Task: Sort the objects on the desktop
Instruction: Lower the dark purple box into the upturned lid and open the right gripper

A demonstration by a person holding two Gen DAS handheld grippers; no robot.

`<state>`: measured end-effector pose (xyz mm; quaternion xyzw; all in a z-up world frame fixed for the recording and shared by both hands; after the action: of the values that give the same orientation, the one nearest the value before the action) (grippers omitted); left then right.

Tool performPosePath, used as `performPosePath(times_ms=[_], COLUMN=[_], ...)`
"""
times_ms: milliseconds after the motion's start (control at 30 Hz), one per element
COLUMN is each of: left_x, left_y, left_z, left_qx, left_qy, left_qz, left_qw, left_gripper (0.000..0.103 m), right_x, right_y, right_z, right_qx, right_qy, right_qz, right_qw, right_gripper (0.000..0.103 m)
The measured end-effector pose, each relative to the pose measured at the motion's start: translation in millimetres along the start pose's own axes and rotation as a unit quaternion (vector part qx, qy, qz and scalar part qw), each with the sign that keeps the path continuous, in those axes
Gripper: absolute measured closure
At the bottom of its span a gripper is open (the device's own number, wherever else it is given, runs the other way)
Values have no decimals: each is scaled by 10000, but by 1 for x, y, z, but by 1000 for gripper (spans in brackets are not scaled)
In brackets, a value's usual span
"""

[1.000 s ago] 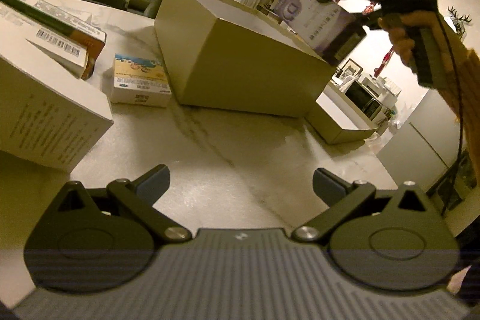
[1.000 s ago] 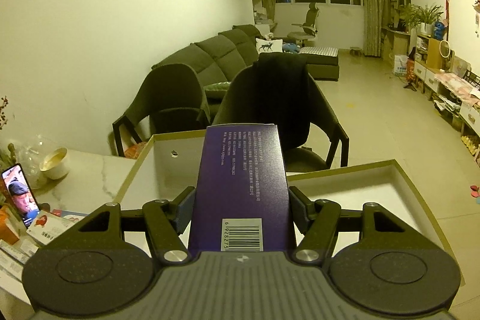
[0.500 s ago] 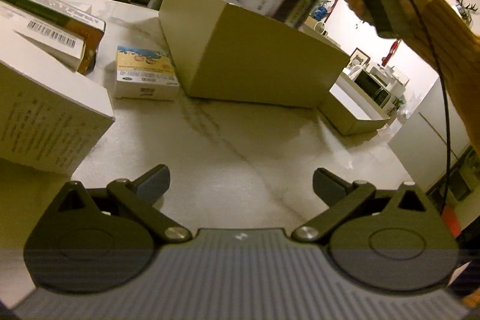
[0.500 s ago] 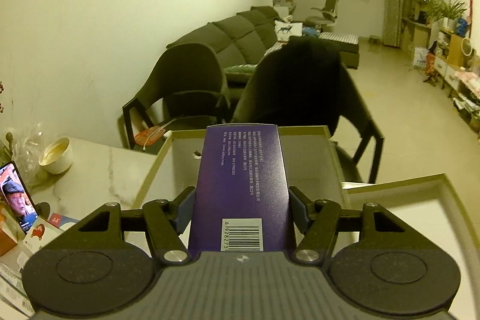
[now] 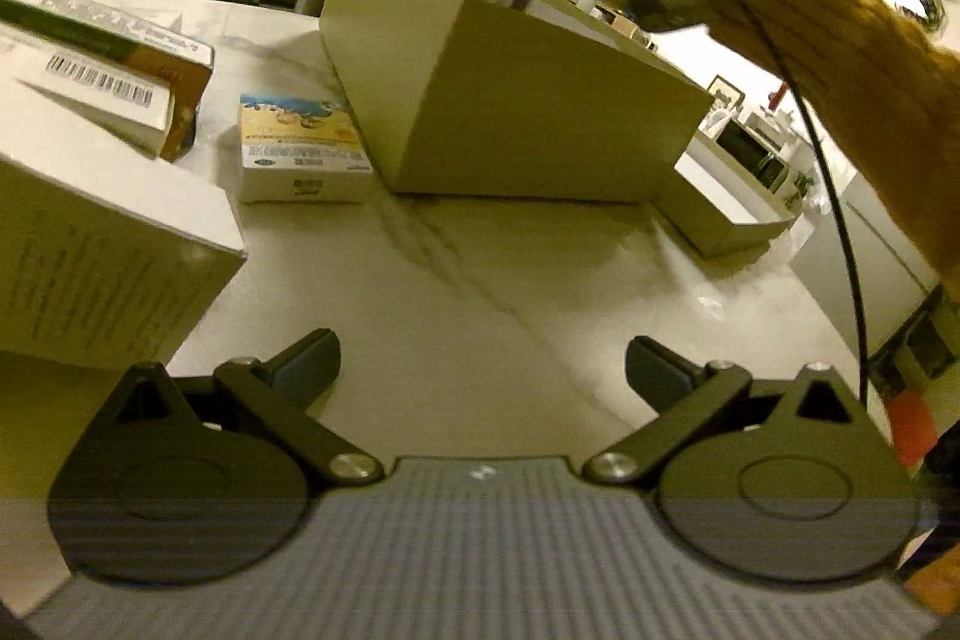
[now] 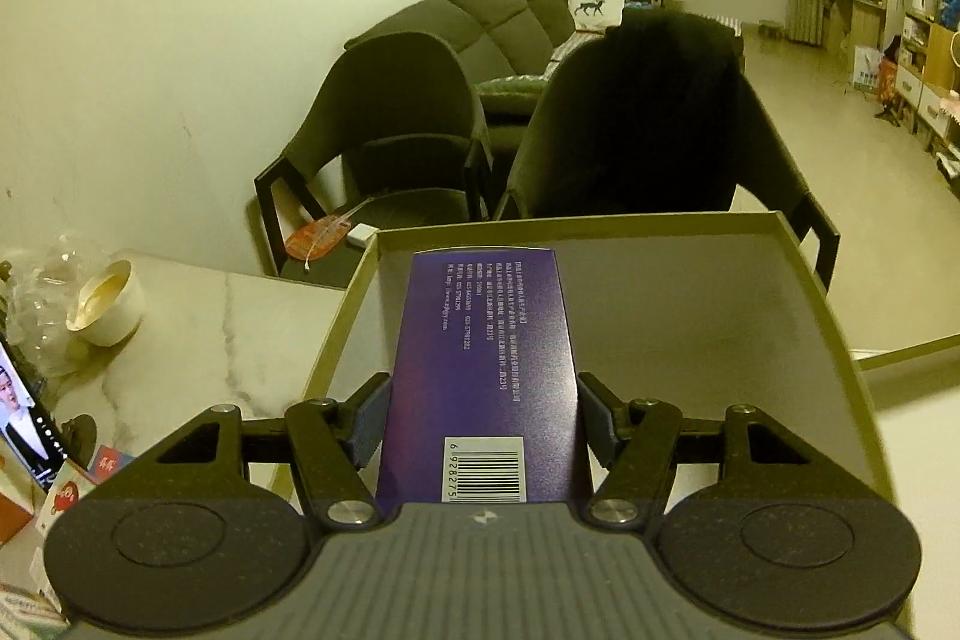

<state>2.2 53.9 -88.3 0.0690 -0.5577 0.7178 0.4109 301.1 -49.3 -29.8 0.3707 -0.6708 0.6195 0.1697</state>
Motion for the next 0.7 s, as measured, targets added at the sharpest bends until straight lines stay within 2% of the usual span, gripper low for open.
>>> performPosePath(times_ms=[533, 700], left_x=[2, 2], left_y=[0, -1], left_z=[-5, -8], left_qx=[-59, -23], left_qy=[38, 41], left_qz=[12, 4], left_qw=[10000, 10000], left_gripper=[0, 0], right_x=[-45, -49], right_y=[5, 4], right_z=[-8, -8], right_qx=[-466, -709], right_qy=[-135, -495], right_qz=[-345, -423], right_qw=[9982, 9954], right_gripper=[35, 34])
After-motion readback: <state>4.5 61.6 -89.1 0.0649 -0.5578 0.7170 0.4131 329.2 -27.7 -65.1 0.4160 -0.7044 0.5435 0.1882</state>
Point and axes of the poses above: each gripper's, at about its wrist camera, not at the fingertips, and x roughly against the way its jaws point, z to its right, y to its underside, the point moved 6 cm from there along -x, roughly the way its jaws point
